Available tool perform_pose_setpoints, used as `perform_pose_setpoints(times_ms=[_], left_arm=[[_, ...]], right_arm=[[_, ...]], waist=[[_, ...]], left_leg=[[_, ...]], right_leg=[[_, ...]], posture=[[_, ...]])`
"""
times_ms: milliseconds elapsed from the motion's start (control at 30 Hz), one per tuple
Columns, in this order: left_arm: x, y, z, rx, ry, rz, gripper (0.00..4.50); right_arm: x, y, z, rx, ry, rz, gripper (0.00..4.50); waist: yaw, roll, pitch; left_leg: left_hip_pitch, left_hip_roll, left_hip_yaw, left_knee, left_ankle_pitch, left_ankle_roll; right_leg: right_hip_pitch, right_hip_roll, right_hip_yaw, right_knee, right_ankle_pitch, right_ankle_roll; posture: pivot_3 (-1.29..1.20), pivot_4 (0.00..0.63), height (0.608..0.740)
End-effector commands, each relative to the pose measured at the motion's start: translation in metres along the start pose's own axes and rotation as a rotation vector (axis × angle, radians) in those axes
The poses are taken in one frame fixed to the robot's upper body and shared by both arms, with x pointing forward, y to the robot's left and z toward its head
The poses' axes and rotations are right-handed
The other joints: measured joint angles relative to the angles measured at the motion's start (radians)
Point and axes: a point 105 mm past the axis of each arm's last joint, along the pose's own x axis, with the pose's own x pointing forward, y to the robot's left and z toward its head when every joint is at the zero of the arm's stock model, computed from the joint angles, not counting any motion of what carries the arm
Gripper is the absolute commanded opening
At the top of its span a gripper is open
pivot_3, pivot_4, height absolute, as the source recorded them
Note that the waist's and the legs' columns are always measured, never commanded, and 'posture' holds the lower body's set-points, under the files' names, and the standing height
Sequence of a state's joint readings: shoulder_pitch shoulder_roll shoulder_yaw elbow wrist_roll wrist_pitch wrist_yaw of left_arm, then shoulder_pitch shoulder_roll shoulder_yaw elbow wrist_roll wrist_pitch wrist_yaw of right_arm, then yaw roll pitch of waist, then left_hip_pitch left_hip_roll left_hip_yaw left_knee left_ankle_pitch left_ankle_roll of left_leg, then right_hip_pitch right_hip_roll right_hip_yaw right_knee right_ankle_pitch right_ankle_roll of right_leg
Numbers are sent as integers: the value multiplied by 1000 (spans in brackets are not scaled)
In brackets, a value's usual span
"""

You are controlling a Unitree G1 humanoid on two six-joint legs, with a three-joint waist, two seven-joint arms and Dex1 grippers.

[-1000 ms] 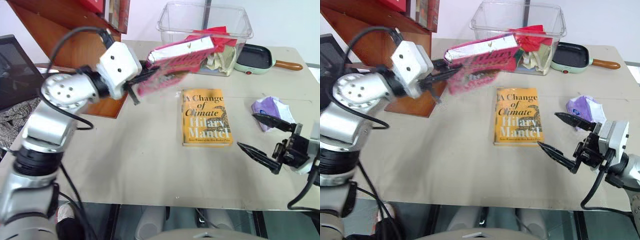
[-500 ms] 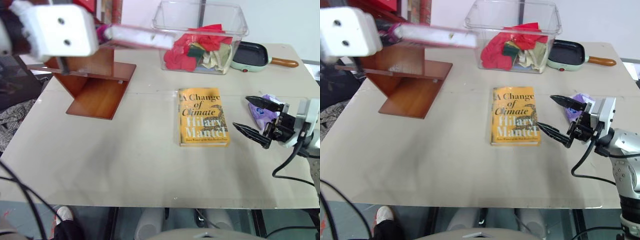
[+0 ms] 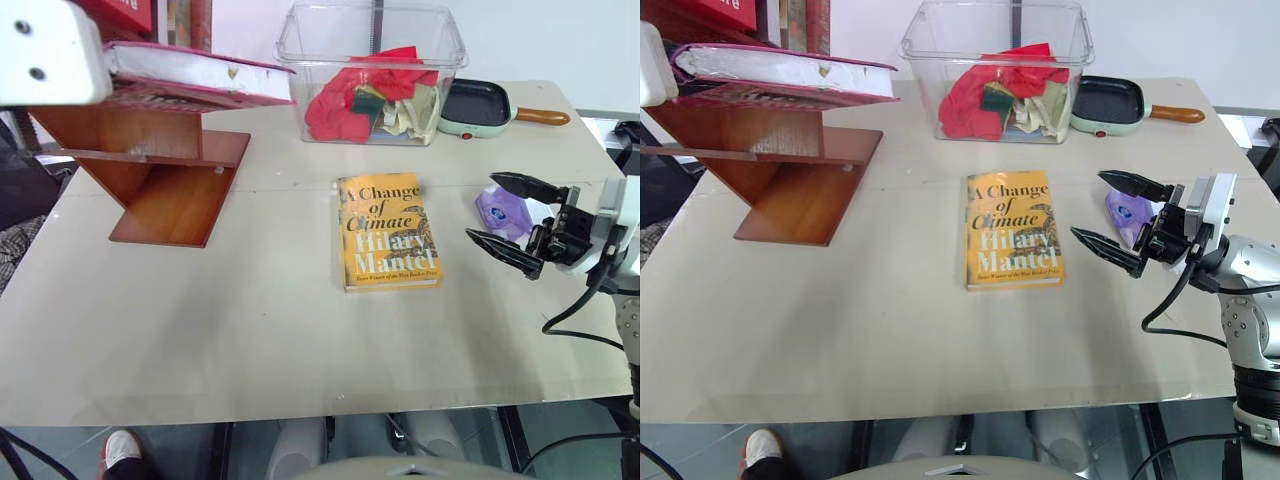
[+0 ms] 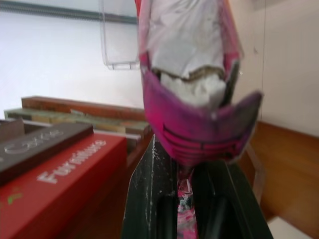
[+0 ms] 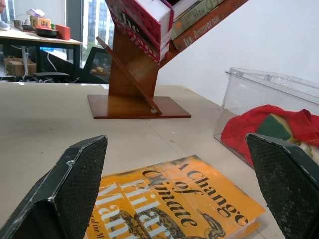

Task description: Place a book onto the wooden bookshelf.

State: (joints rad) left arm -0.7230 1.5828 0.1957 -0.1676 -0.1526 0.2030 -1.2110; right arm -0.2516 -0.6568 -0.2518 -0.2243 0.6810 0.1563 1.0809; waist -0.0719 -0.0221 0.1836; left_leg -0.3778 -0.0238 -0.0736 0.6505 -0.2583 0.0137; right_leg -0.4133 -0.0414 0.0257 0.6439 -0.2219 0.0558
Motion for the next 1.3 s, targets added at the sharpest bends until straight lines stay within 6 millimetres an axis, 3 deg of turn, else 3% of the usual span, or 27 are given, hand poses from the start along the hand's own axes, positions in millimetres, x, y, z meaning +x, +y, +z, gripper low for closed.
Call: perform_pose_setpoints(times_ms=[33, 133, 433, 567, 700, 900, 1067, 1267, 1300], left_arm=[[-24, 15, -27, -27, 152, 46, 14], [-28, 24, -16, 12, 74, 99, 14], [-37, 21, -30, -19, 182, 34, 14], [-19, 5, -55, -75, 300, -1, 14], [15, -16, -67, -81, 312, 6, 14], [55, -33, -64, -111, 239, 0, 14], [68, -47, -72, -123, 253, -56, 14], [77, -58, -68, -191, 202, -98, 14], [77, -58, -67, -196, 193, -100, 913]], right_arm=[[2, 1, 11, -48, -19, 7, 4500], [2, 0, 11, -52, -20, 5, 4500], [3, -1, 10, -51, -21, 13, 4500], [5, -1, 10, -50, -26, 19, 4500], [6, 2, 17, -67, -39, 21, 4500], [7, 11, 31, -70, -87, -7, 4500], [11, 21, 38, -38, -115, -20, 4500], [14, 24, 44, -12, -137, -27, 4500], [14, 24, 44, -10, -135, -27, 4500]], waist=[[0, 0, 0], [0, 0, 0], [24, -1, 1], [32, -1, 1], [35, 1, 0], [52, 9, -5], [53, 10, -6], [41, 10, -7], [38, 10, -7]], left_leg=[[0, 0, 1, 0, 0, 0], [0, 1, 2, 0, 0, 0], [-5, 0, 3, 0, 0, 0], [-4, 0, 3, 1, 0, 0], [-3, 0, 3, 2, 0, 0], [7, -1, 2, 2, 0, 0], [14, 0, 5, 1, 0, 0], [17, 2, 10, 0, 0, 0], [17, 2, 10, 0, 0, 0]], right_leg=[[-1, 0, 1, 0, 0, 0], [-2, 1, 2, 1, 0, 0], [-3, 0, 1, -1, 2, -3], [-3, 0, 1, 0, 1, -3], [-2, 0, 0, 1, 2, -3], [4, 0, 0, 11, -1, 0], [7, 1, 3, 14, -2, -2], [7, 2, 8, 14, -2, -2], [7, 2, 8, 14, -2, -2]], posture=[[0, 150, 740], [0, 150, 740], [0, 150, 740], [0, 150, 740], [0, 150, 740], [0, 150, 740], [0, 150, 740], [0, 150, 740], [0, 150, 740]])
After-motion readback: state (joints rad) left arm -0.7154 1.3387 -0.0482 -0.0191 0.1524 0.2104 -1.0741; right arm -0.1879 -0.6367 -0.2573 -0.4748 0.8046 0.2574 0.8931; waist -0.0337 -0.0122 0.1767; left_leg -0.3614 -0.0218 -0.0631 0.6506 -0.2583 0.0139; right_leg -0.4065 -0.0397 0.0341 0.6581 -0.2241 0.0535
